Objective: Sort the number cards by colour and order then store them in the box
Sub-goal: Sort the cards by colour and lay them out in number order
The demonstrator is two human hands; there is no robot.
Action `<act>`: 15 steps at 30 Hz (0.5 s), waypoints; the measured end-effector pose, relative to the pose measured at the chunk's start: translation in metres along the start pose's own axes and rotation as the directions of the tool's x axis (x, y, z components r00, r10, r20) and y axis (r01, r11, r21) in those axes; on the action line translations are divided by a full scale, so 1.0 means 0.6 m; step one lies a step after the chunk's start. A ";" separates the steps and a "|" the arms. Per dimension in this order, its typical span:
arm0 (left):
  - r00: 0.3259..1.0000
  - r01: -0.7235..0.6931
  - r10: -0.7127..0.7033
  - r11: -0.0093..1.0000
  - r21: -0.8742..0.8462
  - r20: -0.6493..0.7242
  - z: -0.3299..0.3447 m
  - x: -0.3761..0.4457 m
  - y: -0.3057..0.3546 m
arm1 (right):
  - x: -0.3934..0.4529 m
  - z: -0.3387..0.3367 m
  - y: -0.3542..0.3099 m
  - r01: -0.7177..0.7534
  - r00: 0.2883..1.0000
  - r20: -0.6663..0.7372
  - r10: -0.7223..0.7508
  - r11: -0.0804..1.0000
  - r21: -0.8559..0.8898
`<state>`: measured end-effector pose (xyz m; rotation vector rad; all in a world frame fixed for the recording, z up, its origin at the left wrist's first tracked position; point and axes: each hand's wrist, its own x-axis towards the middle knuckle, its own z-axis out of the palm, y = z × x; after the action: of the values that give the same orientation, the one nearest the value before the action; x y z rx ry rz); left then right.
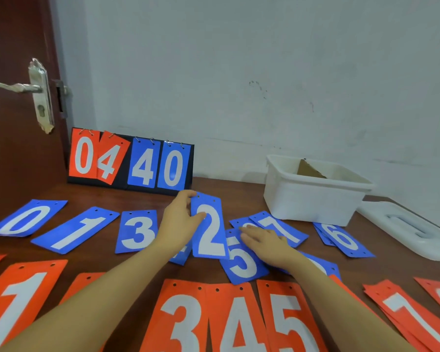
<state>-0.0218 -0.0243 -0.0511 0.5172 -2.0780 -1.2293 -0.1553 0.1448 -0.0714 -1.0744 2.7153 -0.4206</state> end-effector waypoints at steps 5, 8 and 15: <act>0.994 0.025 -0.041 0.988 0.153 0.101 0.017 -0.003 -0.006 | 0.008 -0.018 0.033 -0.226 0.933 -0.290 0.211 0.974 -0.016; 0.986 0.015 -0.045 0.982 0.189 0.160 0.022 0.000 -0.009 | 0.008 -0.018 0.049 -0.300 0.936 -0.193 0.294 0.954 -0.002; 0.914 -0.097 -0.025 0.956 0.275 0.406 0.051 -0.019 0.008 | -0.012 -0.003 0.074 -0.182 0.958 -0.237 0.160 0.981 -0.072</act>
<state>-0.0356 0.0041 -0.0616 0.3694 -2.6348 -1.0812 -0.1790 0.1808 -0.0841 -0.8480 3.0302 -0.4166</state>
